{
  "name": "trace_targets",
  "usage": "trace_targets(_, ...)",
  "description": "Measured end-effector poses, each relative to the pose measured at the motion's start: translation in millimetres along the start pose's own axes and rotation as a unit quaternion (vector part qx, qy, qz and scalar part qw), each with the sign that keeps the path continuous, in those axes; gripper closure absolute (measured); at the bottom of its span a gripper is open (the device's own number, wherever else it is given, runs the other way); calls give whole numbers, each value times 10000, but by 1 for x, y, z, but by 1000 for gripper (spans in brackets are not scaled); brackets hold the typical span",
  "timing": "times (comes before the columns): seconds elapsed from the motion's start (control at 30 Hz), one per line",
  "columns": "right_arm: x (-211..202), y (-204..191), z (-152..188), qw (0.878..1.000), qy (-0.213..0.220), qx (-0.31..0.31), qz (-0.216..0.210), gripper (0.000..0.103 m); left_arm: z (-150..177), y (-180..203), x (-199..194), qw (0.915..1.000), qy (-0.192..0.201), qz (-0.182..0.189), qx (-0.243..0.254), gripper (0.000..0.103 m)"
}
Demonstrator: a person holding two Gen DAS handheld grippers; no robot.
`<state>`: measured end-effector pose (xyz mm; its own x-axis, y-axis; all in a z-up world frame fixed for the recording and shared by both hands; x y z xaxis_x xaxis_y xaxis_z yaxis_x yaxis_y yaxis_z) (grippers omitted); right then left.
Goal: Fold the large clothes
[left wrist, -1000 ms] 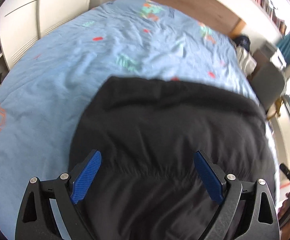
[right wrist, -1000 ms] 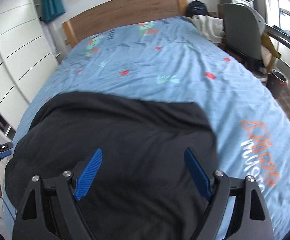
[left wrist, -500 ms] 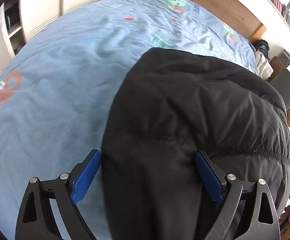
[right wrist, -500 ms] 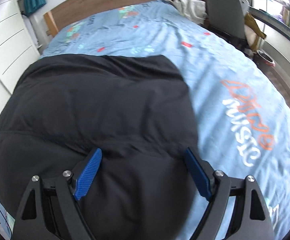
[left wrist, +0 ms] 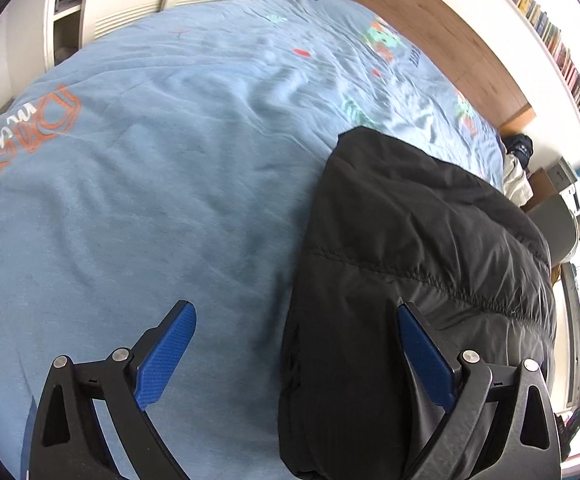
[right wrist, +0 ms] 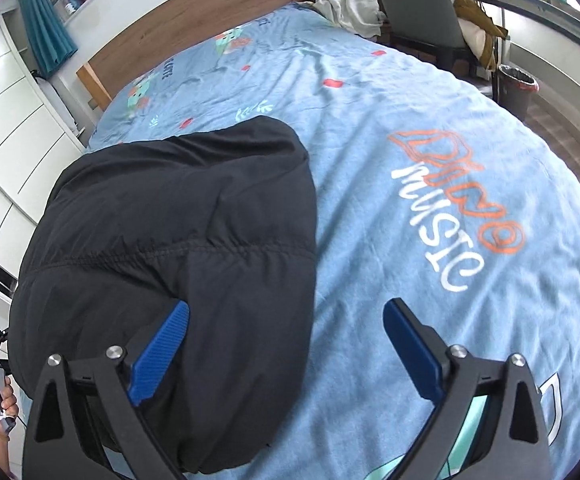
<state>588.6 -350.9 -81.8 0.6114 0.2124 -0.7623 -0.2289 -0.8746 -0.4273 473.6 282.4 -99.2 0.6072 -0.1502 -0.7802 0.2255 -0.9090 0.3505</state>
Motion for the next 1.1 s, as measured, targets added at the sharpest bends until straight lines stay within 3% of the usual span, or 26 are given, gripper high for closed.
trace_targets(0.17,1,0,4,9999,-19,119,-112,4,-4,2,-3,9999,96,-47,1,5)
trace_targets(0.3,-6,-13,6,9998,124,-20,-177,4,-5,21,-18,9977,384,-392,394,5)
trace_targets(0.63,-26,-89,37,9907,350,-1234,-452,4,6,89,-39,9808,985,-912,1415,5)
trace_targets(0.87,-13,-128,72,9823,226,-1753,-626,4,23,120,-30,9689,1087,-1006,1981,5)
trace_targets(1.1,5,-140,89,9805,99,-1851,-649,4,40,139,-18,9624,1063,-997,2293,5)
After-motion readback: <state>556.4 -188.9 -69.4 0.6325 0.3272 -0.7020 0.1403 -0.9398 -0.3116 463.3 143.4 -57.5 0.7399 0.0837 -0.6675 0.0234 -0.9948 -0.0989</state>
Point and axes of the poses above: each gripper's, at about its wrist camera, not at the fingertips, and x roughly the way its jaws point, y to its right, z to its underside, the point moved 6 cm from there along x, roughly the way its jaws point, and after that the axes turned 13 degrees about x, right-handed, at the moved point
